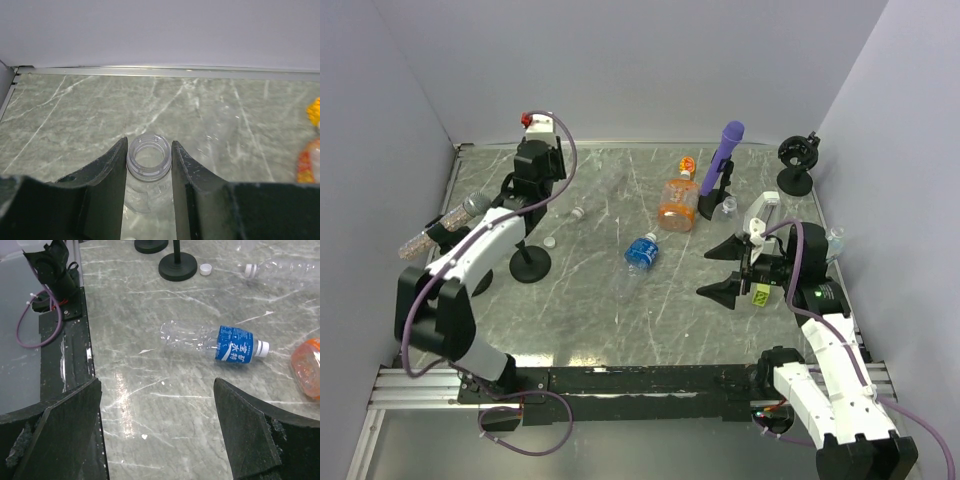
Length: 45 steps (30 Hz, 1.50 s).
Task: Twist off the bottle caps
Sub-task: Place the plastic bottle at the center of the board.
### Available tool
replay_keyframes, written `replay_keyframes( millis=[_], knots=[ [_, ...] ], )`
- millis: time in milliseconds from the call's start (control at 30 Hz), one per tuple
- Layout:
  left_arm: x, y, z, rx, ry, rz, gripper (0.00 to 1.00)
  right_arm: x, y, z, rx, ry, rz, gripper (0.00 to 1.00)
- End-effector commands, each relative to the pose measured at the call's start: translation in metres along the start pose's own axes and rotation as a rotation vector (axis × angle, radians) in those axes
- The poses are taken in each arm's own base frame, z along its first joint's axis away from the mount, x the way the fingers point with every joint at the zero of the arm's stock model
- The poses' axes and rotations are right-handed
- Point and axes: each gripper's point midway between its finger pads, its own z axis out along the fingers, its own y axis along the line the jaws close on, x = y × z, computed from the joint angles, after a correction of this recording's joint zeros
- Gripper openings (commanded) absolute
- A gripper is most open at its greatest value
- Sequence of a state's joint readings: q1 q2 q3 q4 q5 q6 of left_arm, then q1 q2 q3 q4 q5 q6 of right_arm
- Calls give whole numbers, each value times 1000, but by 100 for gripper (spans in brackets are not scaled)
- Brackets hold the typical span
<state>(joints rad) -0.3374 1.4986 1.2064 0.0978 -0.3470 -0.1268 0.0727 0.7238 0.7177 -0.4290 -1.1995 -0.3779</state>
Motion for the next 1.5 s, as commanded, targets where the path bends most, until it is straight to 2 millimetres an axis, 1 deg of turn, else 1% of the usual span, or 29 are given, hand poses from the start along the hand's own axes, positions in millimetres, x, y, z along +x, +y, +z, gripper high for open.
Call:
replay_keyframes(
  millis=[0,167,333,467,667,800,867,967,1033,1167,1300,1367,1467],
  knots=[
    [-24,7,28,-2,-116,-29,6,-10,3,-2,-25,-30,-82,99],
    [-9,13,50,-23,-104,-22,6,-10,3,-1,-40,-30,-68,99],
    [5,18,60,-38,-96,-25,7,-9,3,-1,-38,-26,-70,99],
    [10,22,60,-42,-93,-30,9,-8,2,0,-39,-25,-68,99],
    [31,28,54,-39,-60,-25,13,-8,2,0,-42,-25,-63,99],
    [44,33,53,-43,-32,-29,18,-8,2,0,-40,-25,-62,99],
    [46,34,52,-46,-28,-33,24,-8,3,0,-43,-25,-63,99],
    [41,34,49,-41,-32,-42,40,-8,2,0,-43,-25,-63,99],
    [35,32,49,-33,-35,-46,52,-8,2,0,-45,-26,-63,99],
    [25,30,46,-23,-41,-56,67,-7,2,0,-43,-25,-61,99],
    [15,31,40,-31,-51,-71,79,-7,2,0,-45,-26,-63,99],
    [11,30,38,-23,-48,-77,83,-7,2,0,-45,-25,-60,99],
    [-2,26,34,-3,-43,-89,88,-7,2,0,-46,-26,-63,99]
  ],
)
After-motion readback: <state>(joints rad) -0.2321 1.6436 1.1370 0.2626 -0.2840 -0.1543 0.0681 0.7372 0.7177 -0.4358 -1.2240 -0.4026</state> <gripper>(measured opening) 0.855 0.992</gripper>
